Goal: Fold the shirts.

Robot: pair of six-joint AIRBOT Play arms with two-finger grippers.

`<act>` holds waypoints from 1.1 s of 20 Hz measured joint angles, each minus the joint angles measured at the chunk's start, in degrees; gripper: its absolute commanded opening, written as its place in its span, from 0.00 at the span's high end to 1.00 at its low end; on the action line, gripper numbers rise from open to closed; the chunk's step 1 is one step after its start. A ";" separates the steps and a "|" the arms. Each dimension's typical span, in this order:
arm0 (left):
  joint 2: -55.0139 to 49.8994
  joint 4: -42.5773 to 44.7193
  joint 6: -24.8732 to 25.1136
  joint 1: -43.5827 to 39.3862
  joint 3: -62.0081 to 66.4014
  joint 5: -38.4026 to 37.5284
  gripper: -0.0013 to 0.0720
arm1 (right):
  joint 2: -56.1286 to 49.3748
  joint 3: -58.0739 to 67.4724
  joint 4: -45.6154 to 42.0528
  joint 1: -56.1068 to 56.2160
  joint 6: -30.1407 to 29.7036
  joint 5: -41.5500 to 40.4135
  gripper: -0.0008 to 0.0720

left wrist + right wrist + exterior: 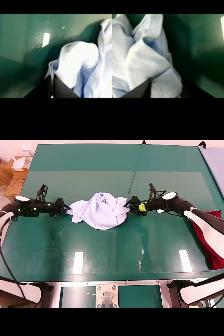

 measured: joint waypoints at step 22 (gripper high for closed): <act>31.67 -0.17 -1.62 11.56 45.92 -9.22 0.95 | 28.04 40.52 11.43 -29.83 -4.85 22.18 0.97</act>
